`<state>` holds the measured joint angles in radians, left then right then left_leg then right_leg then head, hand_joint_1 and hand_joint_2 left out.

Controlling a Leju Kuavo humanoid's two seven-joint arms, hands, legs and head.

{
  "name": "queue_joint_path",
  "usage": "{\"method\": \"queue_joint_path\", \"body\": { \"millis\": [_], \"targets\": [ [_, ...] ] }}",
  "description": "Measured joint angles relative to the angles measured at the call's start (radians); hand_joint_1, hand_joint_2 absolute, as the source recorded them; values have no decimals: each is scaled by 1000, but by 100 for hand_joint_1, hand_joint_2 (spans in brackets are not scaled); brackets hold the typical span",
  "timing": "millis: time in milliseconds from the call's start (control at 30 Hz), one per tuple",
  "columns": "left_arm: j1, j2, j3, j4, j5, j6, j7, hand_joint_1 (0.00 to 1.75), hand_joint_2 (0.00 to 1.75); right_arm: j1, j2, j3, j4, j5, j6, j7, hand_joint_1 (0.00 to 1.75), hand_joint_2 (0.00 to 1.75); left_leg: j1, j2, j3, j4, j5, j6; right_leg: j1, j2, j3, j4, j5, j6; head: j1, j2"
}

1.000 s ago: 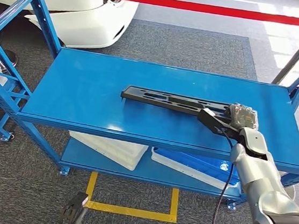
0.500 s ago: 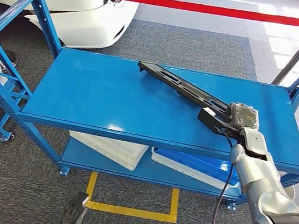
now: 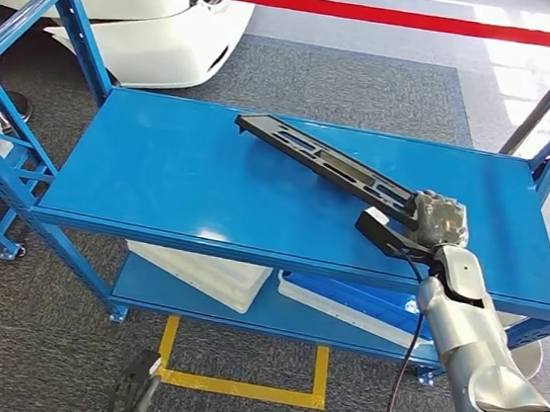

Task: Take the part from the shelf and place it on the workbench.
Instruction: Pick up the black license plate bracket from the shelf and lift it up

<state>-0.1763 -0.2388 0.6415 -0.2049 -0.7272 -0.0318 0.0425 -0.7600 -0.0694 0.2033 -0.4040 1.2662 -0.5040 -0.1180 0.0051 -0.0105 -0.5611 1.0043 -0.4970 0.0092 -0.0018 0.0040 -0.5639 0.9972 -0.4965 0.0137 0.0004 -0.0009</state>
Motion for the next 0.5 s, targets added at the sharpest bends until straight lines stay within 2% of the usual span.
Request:
{"method": "queue_joint_path", "body": {
  "millis": [100,233,267,400,467,500],
  "targets": [
    [2,-1,4,0,-7,30,-57,0,0,33,8,2,-59,-18,-16,-28,175,175,0,0,-1,0,0,0,0,0,-1,0,0,0,0,0],
    [7,-3,6,0,-15,54,-153,0,175,103,9,20,-203,-49,-6,-42,175,175,0,-1,-2,0,0,0,0,-1,-2,0,0,0,0,0],
    [7,-3,7,0,-15,42,-161,0,175,121,8,26,-245,-56,2,-43,175,175,0,0,-2,0,0,0,0,0,-2,0,0,0,0,0],
    [4,-3,14,0,-2,-16,-158,0,0,171,2,56,-379,-71,29,-42,175,175,0,0,-2,0,0,0,0,0,-3,0,0,0,0,0],
    [4,-3,21,0,8,-38,-153,0,0,188,0,73,-432,-71,30,-41,175,175,0,0,-2,0,0,0,0,0,-3,0,0,0,0,0],
    [5,-3,26,0,12,-48,-151,0,44,196,-2,82,-459,-70,30,-40,175,175,0,0,-2,0,0,0,0,0,-3,0,0,0,0,0]
  ]
}}
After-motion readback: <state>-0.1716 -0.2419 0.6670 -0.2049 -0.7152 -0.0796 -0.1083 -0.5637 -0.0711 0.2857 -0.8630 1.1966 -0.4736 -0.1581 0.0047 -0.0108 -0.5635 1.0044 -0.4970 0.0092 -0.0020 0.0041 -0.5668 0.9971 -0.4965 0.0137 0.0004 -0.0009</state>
